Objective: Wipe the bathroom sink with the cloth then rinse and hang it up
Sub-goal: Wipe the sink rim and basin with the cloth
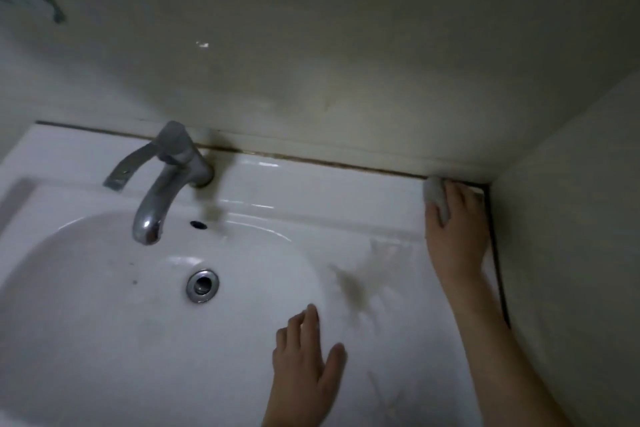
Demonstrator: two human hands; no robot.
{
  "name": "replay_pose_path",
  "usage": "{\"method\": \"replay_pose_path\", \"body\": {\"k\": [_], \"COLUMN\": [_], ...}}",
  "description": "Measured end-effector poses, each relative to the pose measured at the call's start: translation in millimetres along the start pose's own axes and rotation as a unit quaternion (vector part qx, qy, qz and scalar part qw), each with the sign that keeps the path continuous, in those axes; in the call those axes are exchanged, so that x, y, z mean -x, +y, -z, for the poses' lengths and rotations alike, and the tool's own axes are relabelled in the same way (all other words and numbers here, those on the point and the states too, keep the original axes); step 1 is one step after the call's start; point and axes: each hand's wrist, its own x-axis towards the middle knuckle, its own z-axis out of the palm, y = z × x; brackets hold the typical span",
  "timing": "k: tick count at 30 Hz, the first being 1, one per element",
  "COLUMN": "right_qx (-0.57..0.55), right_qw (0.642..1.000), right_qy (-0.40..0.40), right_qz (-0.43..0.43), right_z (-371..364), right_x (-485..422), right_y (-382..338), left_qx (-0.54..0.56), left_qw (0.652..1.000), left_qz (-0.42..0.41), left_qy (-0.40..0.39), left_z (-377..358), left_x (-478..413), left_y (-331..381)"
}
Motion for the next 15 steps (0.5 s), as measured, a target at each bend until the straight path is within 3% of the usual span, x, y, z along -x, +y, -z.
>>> {"method": "replay_pose_path", "body": {"k": [1, 3, 6, 9, 12, 15], "right_qx": [0.003, -0.015, -0.099, -0.14, -0.121, -0.068], "right_qw": [1.0, 0.998, 0.962, 0.922, 0.937, 0.977], "right_qy": [0.012, 0.003, -0.088, -0.179, -0.153, -0.084], "right_qz": [-0.011, 0.065, 0.239, 0.312, 0.289, 0.185], "right_z": [-8.4, -30.3, -63.7, -66.8, -46.9, -30.3], "right_x": [4.4, 18.4, 35.1, 24.4, 3.0, 4.2], "right_y": [-18.5, -74.7, -161.6, -182.9, -128.6, -88.0], "left_qx": [0.002, 0.017, 0.008, 0.004, 0.016, 0.025], "left_qw": [1.0, 1.0, 1.0, 1.0, 1.0, 0.999], "left_qz": [0.0, -0.001, -0.005, -0.013, -0.014, -0.025], "left_qy": [-0.003, 0.0, 0.009, 0.011, 0.006, 0.006], "left_z": [-0.6, 2.7, 4.4, 7.4, 7.1, 4.3], "left_x": [0.7, 3.0, 6.5, 7.3, 5.7, 2.7], "left_y": [-0.2, 2.2, 6.9, 7.4, 6.1, 2.6]}}
